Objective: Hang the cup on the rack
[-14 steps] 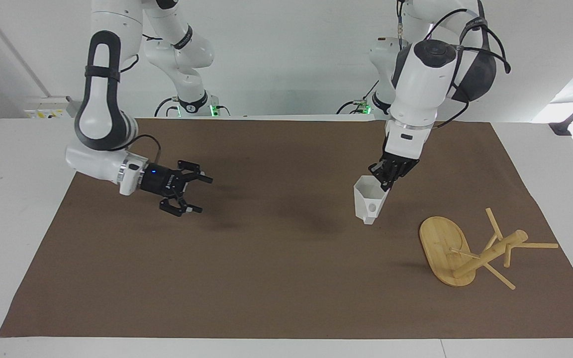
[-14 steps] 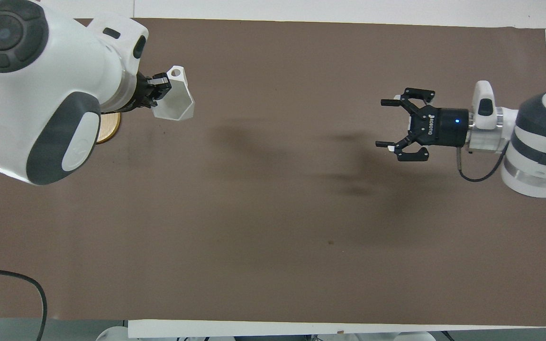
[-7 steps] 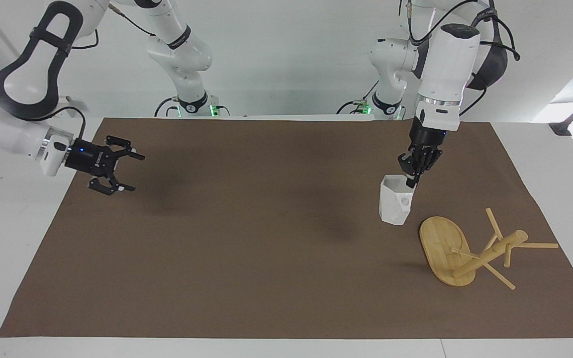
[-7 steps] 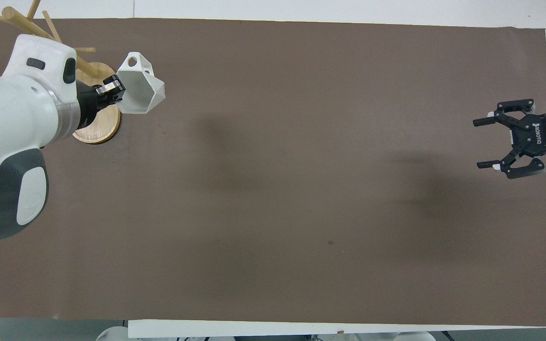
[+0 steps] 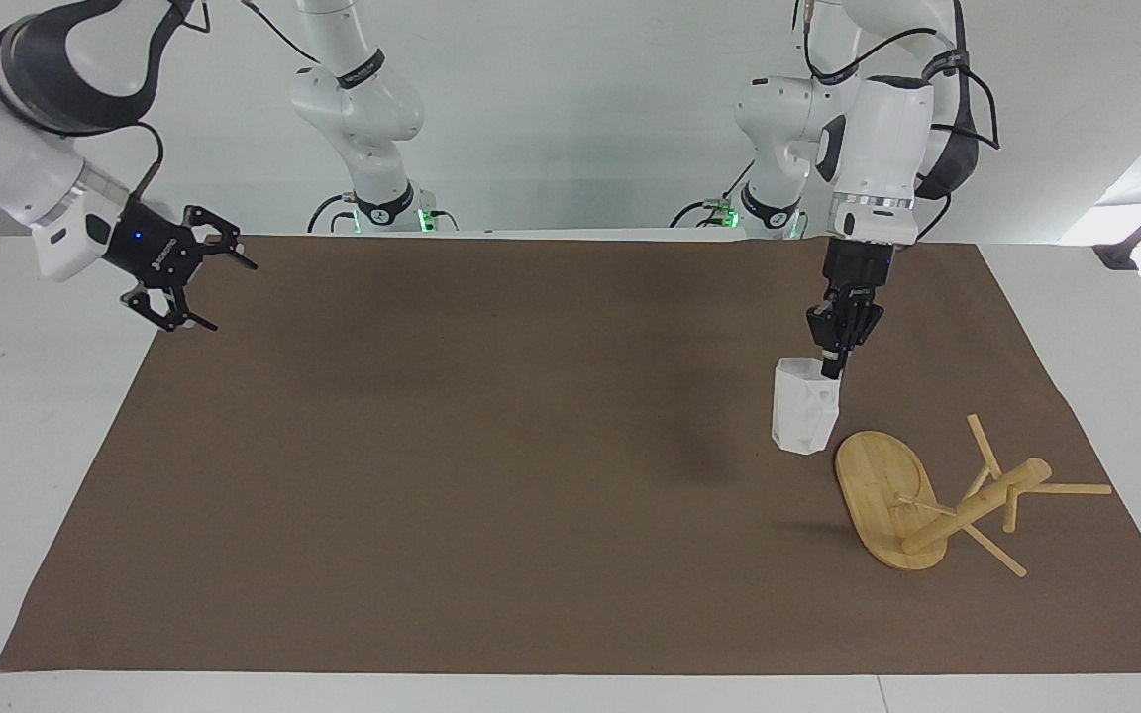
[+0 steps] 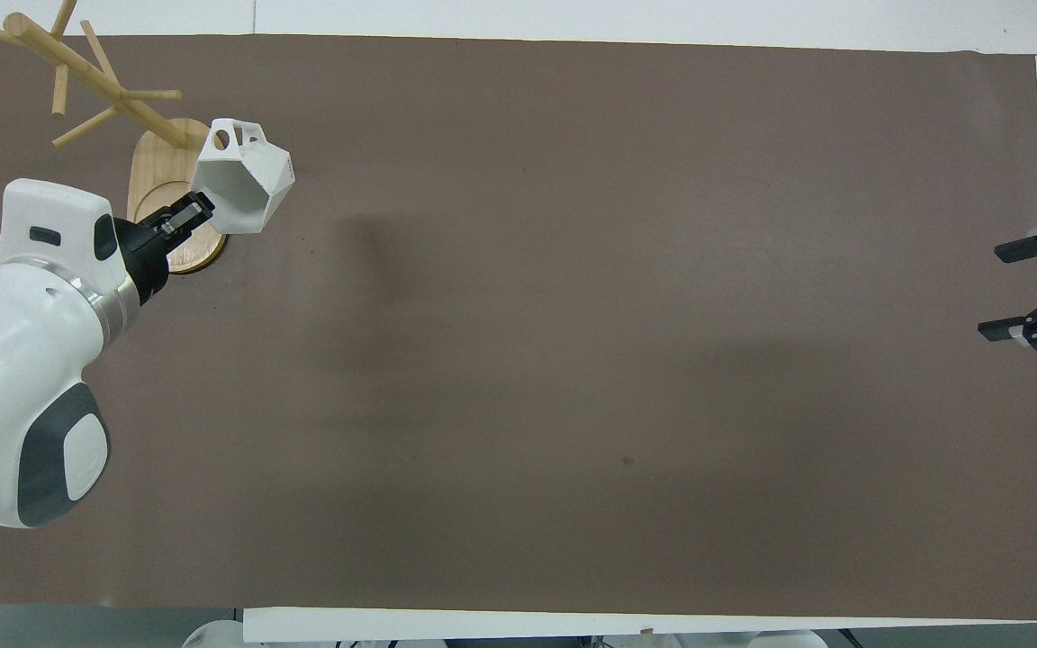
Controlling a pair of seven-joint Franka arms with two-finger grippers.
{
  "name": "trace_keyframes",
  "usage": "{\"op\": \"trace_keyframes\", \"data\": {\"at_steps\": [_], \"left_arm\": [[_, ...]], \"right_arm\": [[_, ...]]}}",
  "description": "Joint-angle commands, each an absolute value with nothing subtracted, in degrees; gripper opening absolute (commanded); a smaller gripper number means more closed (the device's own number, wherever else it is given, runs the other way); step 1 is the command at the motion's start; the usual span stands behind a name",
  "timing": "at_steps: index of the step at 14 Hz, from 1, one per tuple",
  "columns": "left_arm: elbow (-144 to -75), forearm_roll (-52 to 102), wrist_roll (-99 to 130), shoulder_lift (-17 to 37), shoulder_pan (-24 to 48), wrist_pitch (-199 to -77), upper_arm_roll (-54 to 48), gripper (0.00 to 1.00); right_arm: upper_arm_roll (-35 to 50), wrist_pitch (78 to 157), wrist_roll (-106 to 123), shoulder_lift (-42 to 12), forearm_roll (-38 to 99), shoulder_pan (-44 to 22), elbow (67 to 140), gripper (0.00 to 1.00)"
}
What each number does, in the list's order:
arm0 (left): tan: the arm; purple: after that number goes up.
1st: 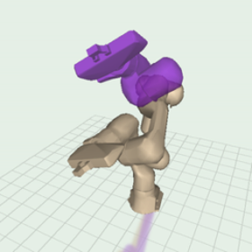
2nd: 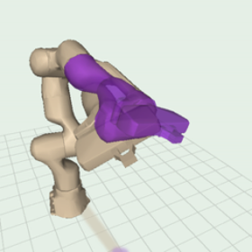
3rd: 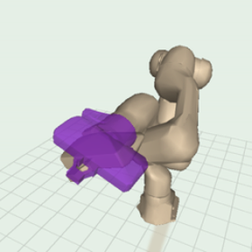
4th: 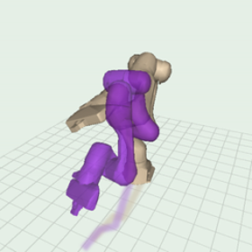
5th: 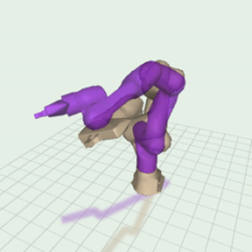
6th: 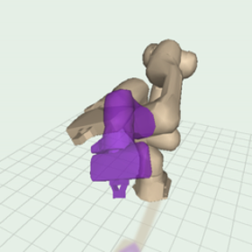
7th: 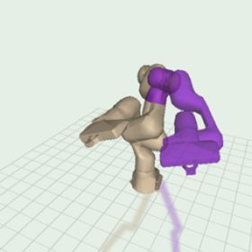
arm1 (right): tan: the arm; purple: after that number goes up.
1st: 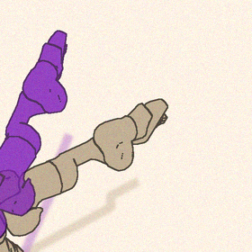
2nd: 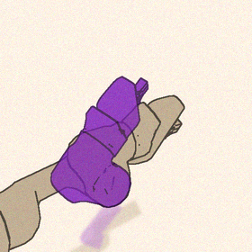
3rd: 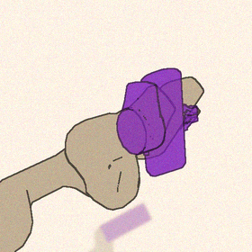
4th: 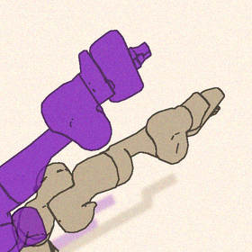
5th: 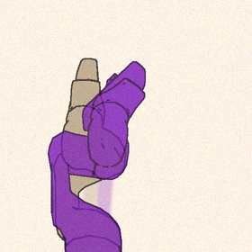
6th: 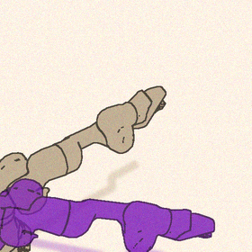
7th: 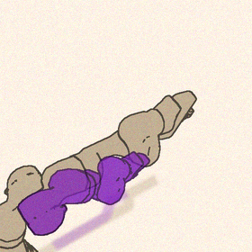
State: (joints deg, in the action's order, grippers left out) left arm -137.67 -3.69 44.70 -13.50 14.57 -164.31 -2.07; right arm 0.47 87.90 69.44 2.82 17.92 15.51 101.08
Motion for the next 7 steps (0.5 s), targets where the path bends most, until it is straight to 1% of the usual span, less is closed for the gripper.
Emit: {"op": "trace_keyframes", "data": {"at_steps": [1,3,5,7], "left_arm": [[-140.5,-2.9,45.7,-16.3,13.8,-168.4,-2.1,0.00],[-140.5,-2.5,45.7,-16.2,13.7,-168.9,-2.1,0.00],[-140.4,-1.0,45.7,-15.9,13.7,-169.0,-2.1,0.00],[-139.7,1.5,45.7,-13.7,13.7,-170.2,-2.1,0.00]], "right_arm": [[1.2,83.4,55.2,5.1,9.4,11.9,98.5,0.99],[1.5,79.2,44.5,4.7,4.6,9.8,94.2,0.99],[1.8,79.0,33.2,4.6,1.8,9.3,92.6,0.99],[2.2,78.2,20.1,4.1,0.8,7.1,92.4,0.99]]}}
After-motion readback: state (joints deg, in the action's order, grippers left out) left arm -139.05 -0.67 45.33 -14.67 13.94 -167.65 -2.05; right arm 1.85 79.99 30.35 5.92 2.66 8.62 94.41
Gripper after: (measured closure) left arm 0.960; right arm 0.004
